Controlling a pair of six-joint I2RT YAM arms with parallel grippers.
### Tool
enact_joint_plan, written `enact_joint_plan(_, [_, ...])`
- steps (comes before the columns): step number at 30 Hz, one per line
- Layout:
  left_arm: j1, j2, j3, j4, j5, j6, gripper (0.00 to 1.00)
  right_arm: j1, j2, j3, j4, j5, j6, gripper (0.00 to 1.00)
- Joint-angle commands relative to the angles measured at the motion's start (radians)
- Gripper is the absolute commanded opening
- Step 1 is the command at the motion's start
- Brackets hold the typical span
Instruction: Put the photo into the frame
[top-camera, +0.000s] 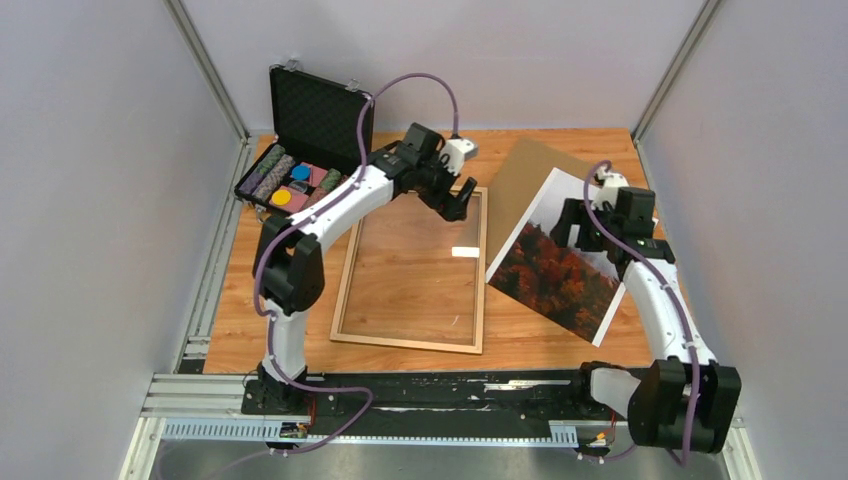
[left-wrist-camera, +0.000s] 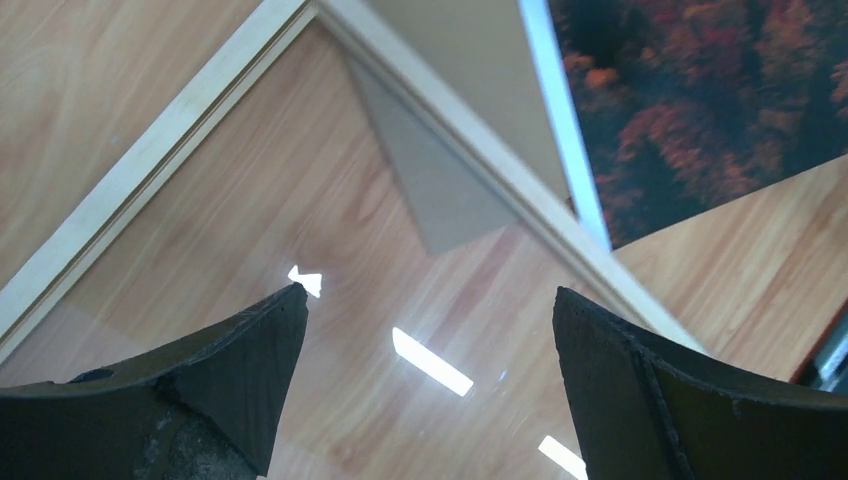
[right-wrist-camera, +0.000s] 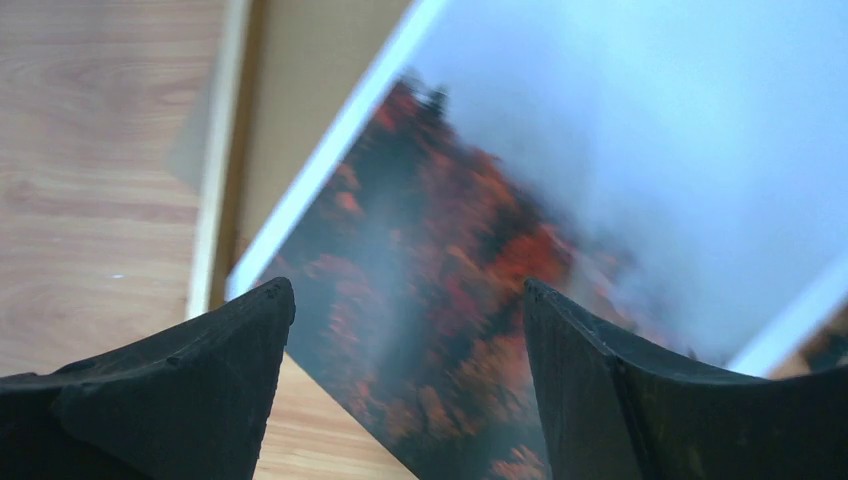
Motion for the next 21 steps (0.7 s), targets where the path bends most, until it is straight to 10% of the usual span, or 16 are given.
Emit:
enact_joint_plan(1, [-0.070,0.105,0.178,-0.021,0.071,-0.080,1.00,-0.163,-0.086,-0.067,-0.055,-0.026,-0.063,0.82])
enact_joint_plan(10, [-0.174,0.378,0.495,-0.051,0.135,-0.181,1.00,-0.487,-0.063,-0.088,-0.110,-0.135,-0.109,0.81])
enact_joint_plan(21, [-0.218,0.602,0.658,0.008,0.107,-0.263,1.00,-0.585,0.138,-0.056,-0.163,-0.166,-0.206,0.79])
